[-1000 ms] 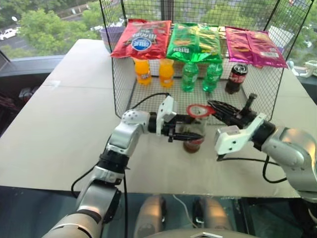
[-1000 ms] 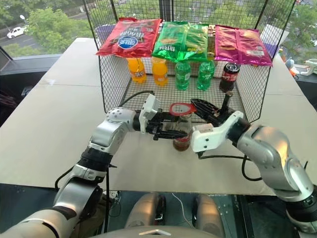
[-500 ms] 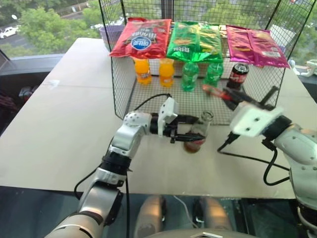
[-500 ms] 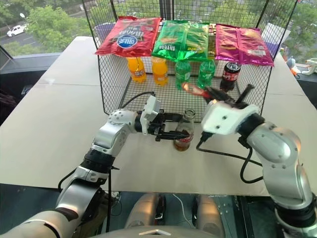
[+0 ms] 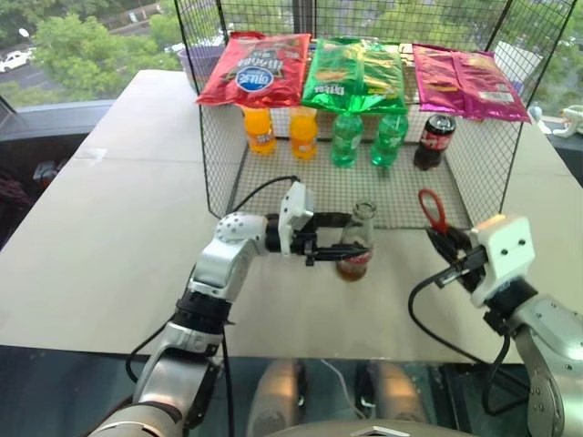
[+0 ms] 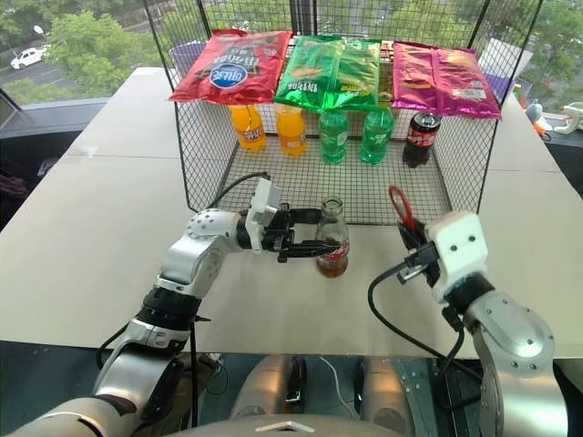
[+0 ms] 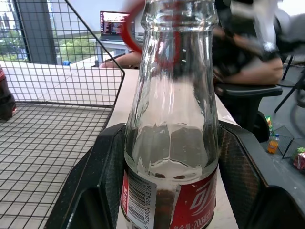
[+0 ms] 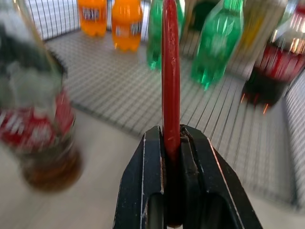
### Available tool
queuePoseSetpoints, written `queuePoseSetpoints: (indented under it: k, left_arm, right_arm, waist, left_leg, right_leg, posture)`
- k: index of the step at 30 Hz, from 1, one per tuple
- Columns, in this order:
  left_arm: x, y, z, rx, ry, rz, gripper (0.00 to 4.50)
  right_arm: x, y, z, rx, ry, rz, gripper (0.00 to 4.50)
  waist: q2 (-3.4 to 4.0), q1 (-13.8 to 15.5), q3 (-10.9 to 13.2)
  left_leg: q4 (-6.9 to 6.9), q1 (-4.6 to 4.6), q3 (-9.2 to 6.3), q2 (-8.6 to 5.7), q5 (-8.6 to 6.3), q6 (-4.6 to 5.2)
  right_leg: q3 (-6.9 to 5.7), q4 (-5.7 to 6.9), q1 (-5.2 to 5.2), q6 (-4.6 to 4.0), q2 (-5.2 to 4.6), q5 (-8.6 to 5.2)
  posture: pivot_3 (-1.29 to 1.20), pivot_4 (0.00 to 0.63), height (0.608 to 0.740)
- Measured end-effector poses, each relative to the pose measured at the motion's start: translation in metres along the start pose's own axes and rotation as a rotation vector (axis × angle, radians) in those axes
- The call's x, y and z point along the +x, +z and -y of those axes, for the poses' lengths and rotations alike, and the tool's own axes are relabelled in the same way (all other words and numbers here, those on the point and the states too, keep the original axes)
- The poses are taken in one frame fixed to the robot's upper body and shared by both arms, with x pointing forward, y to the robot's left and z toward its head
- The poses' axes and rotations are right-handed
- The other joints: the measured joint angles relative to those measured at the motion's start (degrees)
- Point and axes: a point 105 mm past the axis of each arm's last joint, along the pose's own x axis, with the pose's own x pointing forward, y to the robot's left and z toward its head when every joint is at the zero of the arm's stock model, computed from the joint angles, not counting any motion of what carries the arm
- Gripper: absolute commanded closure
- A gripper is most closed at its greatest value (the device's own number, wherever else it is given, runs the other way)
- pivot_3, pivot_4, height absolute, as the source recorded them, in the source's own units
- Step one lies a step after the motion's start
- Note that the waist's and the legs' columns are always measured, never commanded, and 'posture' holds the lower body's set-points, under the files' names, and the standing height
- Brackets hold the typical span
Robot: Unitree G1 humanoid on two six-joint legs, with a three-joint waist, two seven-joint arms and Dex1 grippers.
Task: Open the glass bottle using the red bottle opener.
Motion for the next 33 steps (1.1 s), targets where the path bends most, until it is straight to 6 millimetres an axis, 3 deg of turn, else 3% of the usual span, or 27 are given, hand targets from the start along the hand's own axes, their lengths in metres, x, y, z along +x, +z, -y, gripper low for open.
queuePoseSetpoints:
  k: [3, 5, 7, 14, 21, 22, 26, 33]
  left_arm:
    - [-0.001, 0.000, 0.000, -0.006, 0.015, 0.003, 2.25]
    - [-0.002, 0.000, 0.001, -0.002, 0.020, 0.004, 2.25]
    - [-0.001, 0.000, 0.002, 0.001, 0.022, 0.006, 2.25]
    - [-0.002, 0.001, 0.003, -0.001, 0.027, 0.012, 2.25]
    - [-0.003, 0.001, 0.002, -0.002, 0.030, 0.011, 2.25]
    - [-0.003, 0.001, 0.002, -0.004, 0.029, 0.012, 1.23]
    - [-0.009, 0.001, -0.002, -0.004, 0.066, -0.003, 0.01]
    - [-0.027, 0.013, 0.002, -0.022, 0.072, 0.015, 0.01]
  right_arm:
    - [0.001, -0.020, -0.005, 0.119, 0.030, -0.065, 4.50]
    - [0.003, -0.035, -0.007, 0.181, 0.048, -0.122, 3.58]
    - [0.004, -0.047, -0.007, 0.220, 0.069, -0.170, 2.97]
    - [-0.004, -0.060, 0.005, 0.239, 0.060, -0.227, 0.02]
    - [-0.012, -0.058, 0.023, 0.242, -0.034, -0.207, 0.02]
    - [-0.012, -0.056, 0.025, 0.224, -0.041, -0.198, 0.00]
    - [-0.012, -0.044, 0.026, 0.161, -0.040, -0.151, 0.00]
    - [-0.009, -0.028, 0.021, 0.093, 0.002, -0.078, 0.00]
  waist:
    - [0.03, -0.08, 0.01]
    - [0.05, -0.05, 0.03]
    - [0.10, -0.03, 0.06]
    - [0.22, 0.02, 0.14]
    - [0.24, -0.02, 0.16]
    - [0.25, -0.03, 0.16]
    - [0.28, -0.01, 0.18]
    - [0.25, 0.04, 0.19]
  left_leg:
    - [0.00, 0.05, -0.01, 0.04, -0.14, -0.25]
    - [-0.01, 0.03, -0.01, 0.04, -0.15, -0.26]
    - [-0.05, -0.01, -0.01, 0.04, -0.15, -0.26]
    - [-0.18, -0.04, -0.02, 0.02, -0.15, -0.26]
    - [-0.18, -0.03, -0.02, 0.03, -0.15, -0.26]
    - [-0.19, -0.04, -0.03, 0.03, -0.15, -0.26]
    - [-0.39, -0.04, -0.02, 0.02, -0.15, -0.26]
    - [-0.83, -0.14, 0.08, -0.10, 0.01, 0.01]
  right_leg:
    - [-0.02, 0.01, -0.03, 0.00, -0.01, 0.00]
    - [-0.03, -0.01, -0.04, 0.00, -0.04, 0.00]
    - [-0.03, -0.08, -0.05, 0.00, -0.04, 0.00]
    - [-0.06, -0.20, -0.07, 0.00, 0.01, 0.00]
    - [-0.06, -0.22, -0.07, 0.00, -0.01, 0.00]
    - [-0.05, -0.24, -0.07, 0.00, -0.01, 0.00]
    - [-0.06, -0.41, -0.08, 0.00, 0.02, 0.00]
    - [0.04, -0.55, -0.24, 0.12, 0.07, -0.10]
  posture:
    - [0.00, 0.150, 0.728]
    - [0.00, 0.150, 0.728]
    - [0.00, 0.150, 0.728]
    - [0.00, 0.150, 0.728]
    - [0.00, 0.150, 0.728]
    - [0.00, 0.150, 0.728]
    - [0.00, 0.150, 0.728]
    - [0.00, 0.150, 0.728]
